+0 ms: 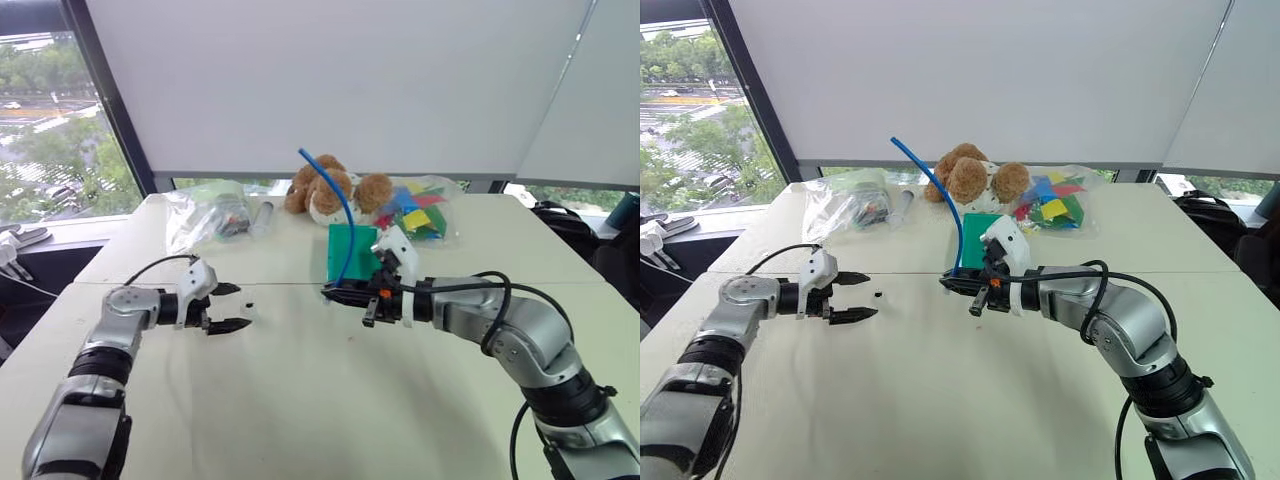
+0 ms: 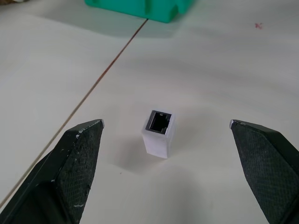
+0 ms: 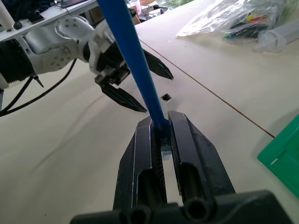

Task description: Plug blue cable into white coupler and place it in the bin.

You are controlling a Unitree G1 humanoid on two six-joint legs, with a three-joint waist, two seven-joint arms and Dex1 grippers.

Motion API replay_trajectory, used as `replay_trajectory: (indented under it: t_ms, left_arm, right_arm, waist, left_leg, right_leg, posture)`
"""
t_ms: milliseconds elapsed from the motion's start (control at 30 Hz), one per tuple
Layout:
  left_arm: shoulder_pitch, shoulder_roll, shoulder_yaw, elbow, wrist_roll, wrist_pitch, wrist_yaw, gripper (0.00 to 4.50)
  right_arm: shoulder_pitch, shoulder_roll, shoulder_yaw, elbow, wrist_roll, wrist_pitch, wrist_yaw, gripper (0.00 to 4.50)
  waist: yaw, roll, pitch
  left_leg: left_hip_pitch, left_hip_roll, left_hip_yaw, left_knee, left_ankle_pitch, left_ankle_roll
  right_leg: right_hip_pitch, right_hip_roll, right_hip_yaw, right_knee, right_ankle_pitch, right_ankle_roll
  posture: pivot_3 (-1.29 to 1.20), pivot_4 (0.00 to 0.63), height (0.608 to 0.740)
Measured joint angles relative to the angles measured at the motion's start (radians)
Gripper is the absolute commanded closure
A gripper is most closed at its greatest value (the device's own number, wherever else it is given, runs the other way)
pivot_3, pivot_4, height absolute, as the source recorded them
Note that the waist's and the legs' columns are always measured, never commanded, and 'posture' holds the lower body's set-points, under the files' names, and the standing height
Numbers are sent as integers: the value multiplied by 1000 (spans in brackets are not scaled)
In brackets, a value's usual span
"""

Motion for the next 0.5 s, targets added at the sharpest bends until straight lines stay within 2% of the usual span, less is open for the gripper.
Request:
replay_trajectory:
  t_ms: [133, 167, 233, 433, 500]
  left_arm:
    - [-48, -37, -12, 123, 46, -65, 12, 46]
    - [-54, -43, -12, 142, 53, -77, 14, 287]
    - [-72, -56, -13, 189, 75, -96, 28, 876]
    - [-91, -88, -21, 273, 120, -144, 74, 4057]
    - [-96, -89, -21, 281, 128, -154, 80, 4165]
  right_arm:
    - [2, 11, -6, -4, -9, 11, 1, 4500]
    - [4, 12, -7, -7, -9, 16, 0, 4500]
    - [15, 12, -16, -24, -8, 28, -3, 4500]
    - [30, 12, -49, -66, -7, 74, -24, 4500]
    - [33, 12, -52, -75, -7, 84, -30, 4500]
  waist:
    - [0, 0, 0]
    - [-1, 0, 0]
    - [0, 0, 0]
    - [0, 0, 0]
    - [0, 0, 0]
  left_leg:
    - [0, 0, 0, 0, 0, 0]
    - [0, 0, 0, 0, 0, 0]
    - [0, 0, 0, 0, 0, 0]
    - [0, 0, 0, 0, 0, 0]
    - [0, 0, 0, 0, 0, 0]
  right_leg:
    - [0, 0, 0, 0, 0, 0]
    - [0, 0, 0, 0, 0, 0]
    - [0, 0, 0, 0, 0, 0]
    - [0, 0, 0, 0, 0, 0]
    - [0, 0, 0, 1, 0, 0]
  posture:
    - [0, 150, 740]
    - [0, 150, 740]
    - [0, 150, 740]
    - [0, 150, 740]
    - [0, 150, 740]
